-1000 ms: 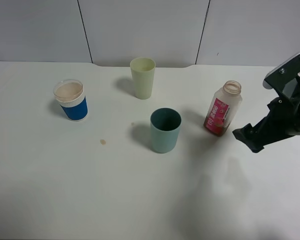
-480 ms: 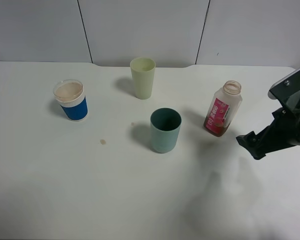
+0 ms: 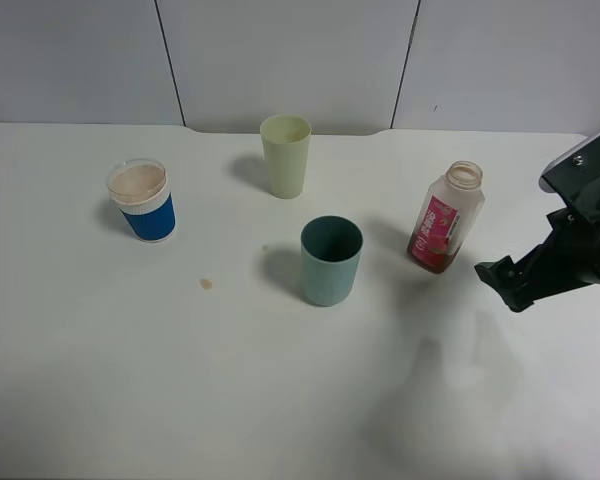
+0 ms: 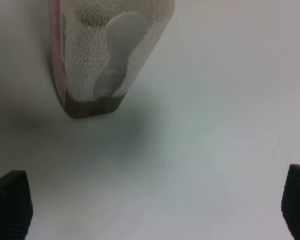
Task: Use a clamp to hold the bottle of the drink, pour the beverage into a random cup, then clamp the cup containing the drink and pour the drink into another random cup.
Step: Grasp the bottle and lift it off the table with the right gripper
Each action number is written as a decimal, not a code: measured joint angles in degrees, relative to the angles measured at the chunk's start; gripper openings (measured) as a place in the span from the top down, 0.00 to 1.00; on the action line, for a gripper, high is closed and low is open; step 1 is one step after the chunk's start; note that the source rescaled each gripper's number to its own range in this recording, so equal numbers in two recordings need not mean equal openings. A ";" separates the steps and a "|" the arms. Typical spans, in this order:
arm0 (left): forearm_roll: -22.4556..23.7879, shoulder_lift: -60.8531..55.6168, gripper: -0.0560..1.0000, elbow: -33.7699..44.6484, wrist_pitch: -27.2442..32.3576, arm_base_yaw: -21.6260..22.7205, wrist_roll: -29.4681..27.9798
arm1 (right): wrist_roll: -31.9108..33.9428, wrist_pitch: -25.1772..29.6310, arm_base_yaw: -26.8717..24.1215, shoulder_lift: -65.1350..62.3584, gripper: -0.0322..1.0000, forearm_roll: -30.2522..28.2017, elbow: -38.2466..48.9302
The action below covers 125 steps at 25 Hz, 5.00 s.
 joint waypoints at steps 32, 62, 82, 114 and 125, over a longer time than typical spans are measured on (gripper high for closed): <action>0.00 0.00 0.06 0.00 0.00 0.00 0.00 | 7.74 -30.23 0.00 23.99 0.00 -6.65 0.00; 0.00 0.00 0.06 0.00 0.00 0.00 0.00 | 7.66 -58.48 0.00 40.03 0.00 -5.45 -0.05; 0.00 0.00 0.06 0.00 0.00 0.00 0.00 | 7.66 -63.50 0.00 45.69 0.34 -5.56 -1.80; 0.00 0.00 0.06 0.00 0.00 0.00 0.00 | 10.89 -64.20 0.00 45.98 0.95 -2.03 -1.80; 0.00 0.00 0.06 0.00 0.00 0.00 0.00 | 12.34 -63.77 0.00 40.35 0.95 -2.09 -1.80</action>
